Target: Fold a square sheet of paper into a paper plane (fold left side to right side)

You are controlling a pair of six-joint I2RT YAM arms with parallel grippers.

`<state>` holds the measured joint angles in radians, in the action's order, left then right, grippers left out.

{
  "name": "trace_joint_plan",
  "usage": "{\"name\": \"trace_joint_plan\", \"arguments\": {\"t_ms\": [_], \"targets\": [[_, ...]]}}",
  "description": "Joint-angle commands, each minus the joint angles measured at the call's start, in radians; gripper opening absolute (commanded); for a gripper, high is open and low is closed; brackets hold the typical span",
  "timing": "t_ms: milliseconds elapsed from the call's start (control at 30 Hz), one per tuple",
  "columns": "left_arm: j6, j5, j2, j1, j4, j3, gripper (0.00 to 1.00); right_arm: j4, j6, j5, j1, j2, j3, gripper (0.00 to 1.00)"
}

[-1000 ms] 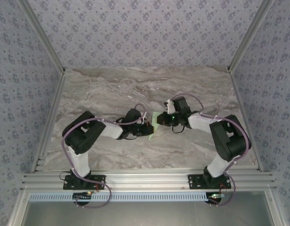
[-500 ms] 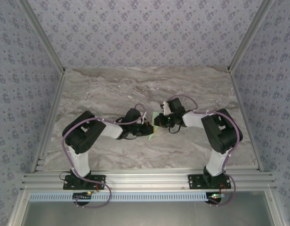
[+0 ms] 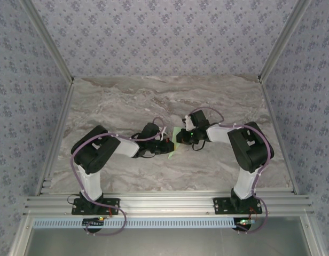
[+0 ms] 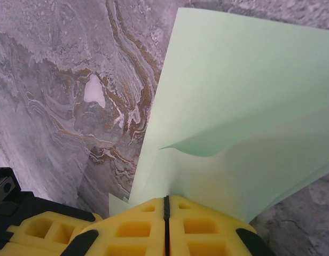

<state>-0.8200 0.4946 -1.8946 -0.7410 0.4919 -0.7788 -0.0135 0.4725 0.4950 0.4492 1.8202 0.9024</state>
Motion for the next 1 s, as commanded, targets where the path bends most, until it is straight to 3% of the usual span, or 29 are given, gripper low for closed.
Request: {"name": "trace_joint_plan", "arguments": {"t_ms": [0,333,500,800,967], "targets": [[0.006,-0.056,-0.079,0.003,-0.115,0.019,0.00,-0.037,-0.040,-0.077,-0.048,0.049,0.022,0.09],[0.005,-0.057,-0.103,0.005,-0.108,0.021,0.00,-0.040,-0.055,-0.019,-0.120,0.097,0.069,0.10],[-0.011,-0.031,-0.039,0.006,-0.070,0.035,0.01,-0.073,-0.059,-0.004,-0.114,0.108,0.076,0.10],[0.038,-0.017,0.196,-0.002,-0.202,-0.016,0.04,-0.121,-0.053,-0.010,-0.093,0.114,0.071,0.09],[0.065,-0.002,0.158,-0.043,-0.266,-0.111,0.07,-0.142,-0.058,-0.020,-0.088,0.119,0.085,0.09]]}}
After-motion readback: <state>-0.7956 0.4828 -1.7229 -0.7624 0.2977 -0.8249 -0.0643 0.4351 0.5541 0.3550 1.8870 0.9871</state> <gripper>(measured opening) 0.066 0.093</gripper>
